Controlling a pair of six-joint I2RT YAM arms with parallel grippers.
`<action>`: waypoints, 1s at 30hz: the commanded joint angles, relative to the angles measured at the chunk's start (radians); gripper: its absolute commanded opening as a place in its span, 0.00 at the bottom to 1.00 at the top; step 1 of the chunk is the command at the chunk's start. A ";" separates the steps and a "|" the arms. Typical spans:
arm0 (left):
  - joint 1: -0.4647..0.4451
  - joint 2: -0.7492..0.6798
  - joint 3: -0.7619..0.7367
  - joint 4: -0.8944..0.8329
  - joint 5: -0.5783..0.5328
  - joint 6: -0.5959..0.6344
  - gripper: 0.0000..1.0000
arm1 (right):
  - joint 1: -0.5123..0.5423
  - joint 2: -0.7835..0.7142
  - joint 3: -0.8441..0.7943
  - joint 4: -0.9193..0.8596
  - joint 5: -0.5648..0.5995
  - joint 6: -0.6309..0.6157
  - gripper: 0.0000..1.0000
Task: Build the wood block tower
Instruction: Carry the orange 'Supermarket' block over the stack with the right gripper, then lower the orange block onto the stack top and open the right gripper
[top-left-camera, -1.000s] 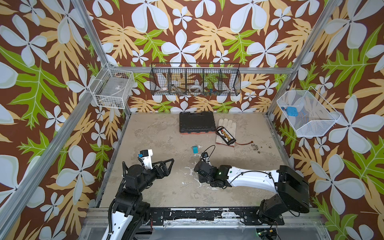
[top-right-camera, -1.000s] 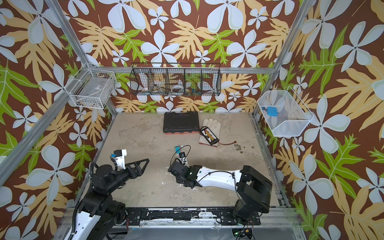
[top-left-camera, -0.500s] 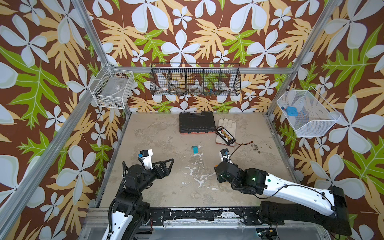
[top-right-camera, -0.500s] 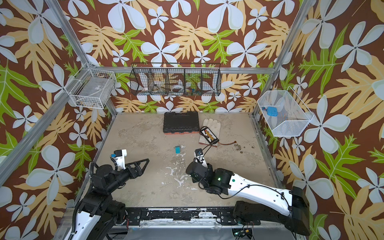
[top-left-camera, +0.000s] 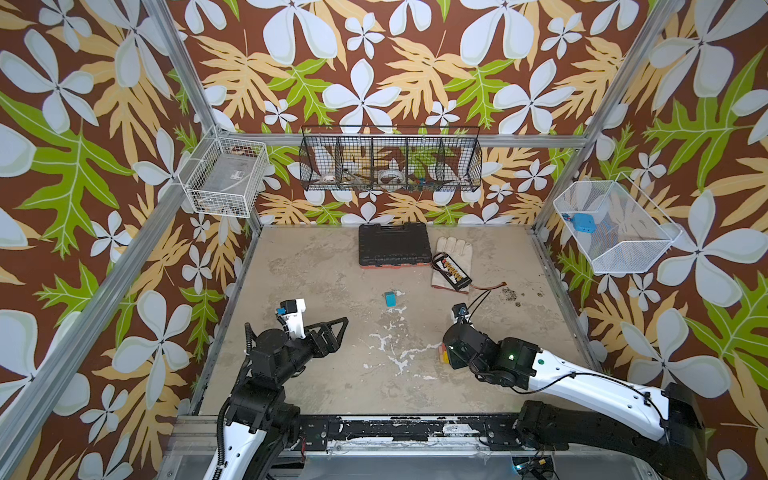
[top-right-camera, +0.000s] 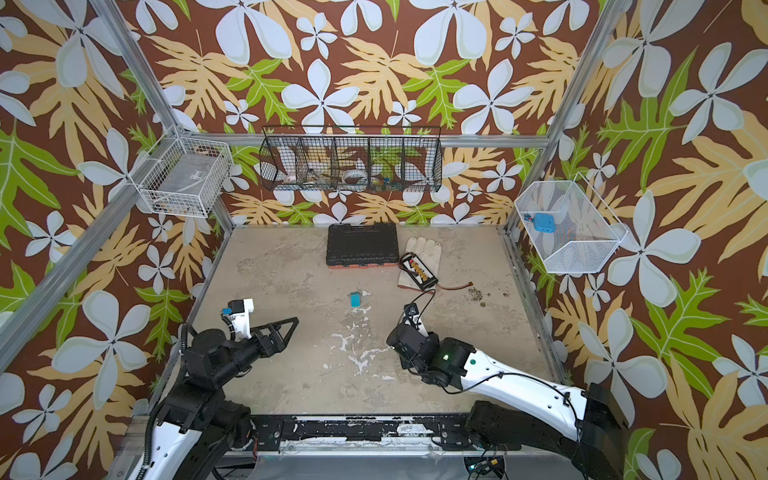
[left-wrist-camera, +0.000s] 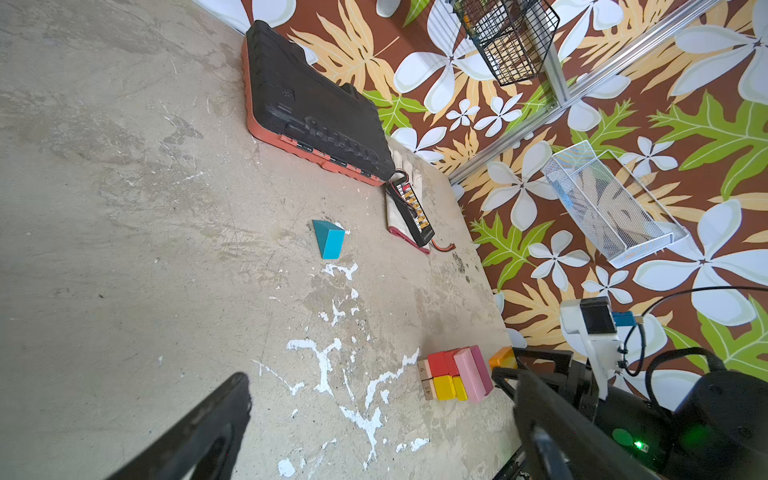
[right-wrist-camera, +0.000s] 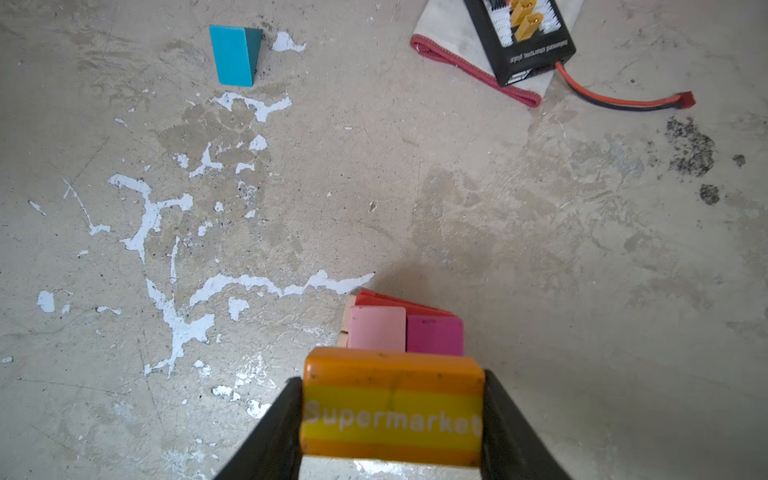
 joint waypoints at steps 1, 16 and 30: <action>0.000 0.001 -0.003 0.023 0.004 -0.004 1.00 | -0.011 0.007 -0.012 0.029 -0.026 0.005 0.44; 0.000 0.001 -0.003 0.023 0.004 -0.004 1.00 | -0.034 0.016 -0.035 0.037 -0.049 0.014 0.46; 0.000 -0.002 -0.003 0.023 0.004 -0.004 1.00 | -0.043 0.023 -0.047 0.020 -0.041 0.027 0.50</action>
